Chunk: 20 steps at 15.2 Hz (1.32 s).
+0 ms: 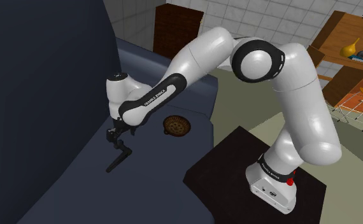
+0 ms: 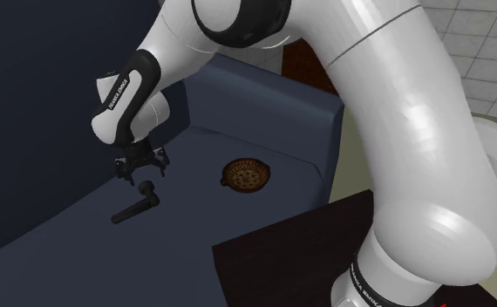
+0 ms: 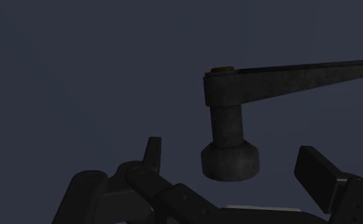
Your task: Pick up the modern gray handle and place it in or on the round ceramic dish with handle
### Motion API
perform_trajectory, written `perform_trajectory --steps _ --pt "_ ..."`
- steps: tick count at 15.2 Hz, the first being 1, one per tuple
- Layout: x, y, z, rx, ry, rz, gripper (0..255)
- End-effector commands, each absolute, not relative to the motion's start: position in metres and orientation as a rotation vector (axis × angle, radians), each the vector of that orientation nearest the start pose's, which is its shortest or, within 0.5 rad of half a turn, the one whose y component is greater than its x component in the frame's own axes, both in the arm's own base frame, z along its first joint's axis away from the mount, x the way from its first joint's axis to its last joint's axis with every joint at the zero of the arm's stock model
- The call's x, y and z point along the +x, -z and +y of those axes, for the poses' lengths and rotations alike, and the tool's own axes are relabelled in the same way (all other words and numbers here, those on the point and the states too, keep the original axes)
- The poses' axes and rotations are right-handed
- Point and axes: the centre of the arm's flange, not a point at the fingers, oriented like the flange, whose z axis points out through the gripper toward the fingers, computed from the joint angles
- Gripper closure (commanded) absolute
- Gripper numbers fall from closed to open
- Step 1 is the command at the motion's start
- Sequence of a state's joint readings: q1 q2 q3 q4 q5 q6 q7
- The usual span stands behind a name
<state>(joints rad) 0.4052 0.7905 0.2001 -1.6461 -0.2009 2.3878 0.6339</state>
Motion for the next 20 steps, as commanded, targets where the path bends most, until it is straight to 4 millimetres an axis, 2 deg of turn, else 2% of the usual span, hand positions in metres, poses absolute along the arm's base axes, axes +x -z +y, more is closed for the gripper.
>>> perform_trajectory --steps 1,2,9,17,18,20 --pt "0.58 -0.137 0.391 -3.151 -0.031 -0.111 0" --pt "0.58 -0.137 0.392 -3.151 -0.031 -0.111 0" --pt "0.579 -0.097 0.391 -3.151 -0.031 -0.111 0" --pt "0.579 -0.097 0.391 -3.151 -0.031 -0.111 0" --pt "0.579 -0.097 0.391 -3.151 -0.031 -0.111 255" --pt "0.579 -0.097 0.391 -3.151 -0.031 -0.111 255"
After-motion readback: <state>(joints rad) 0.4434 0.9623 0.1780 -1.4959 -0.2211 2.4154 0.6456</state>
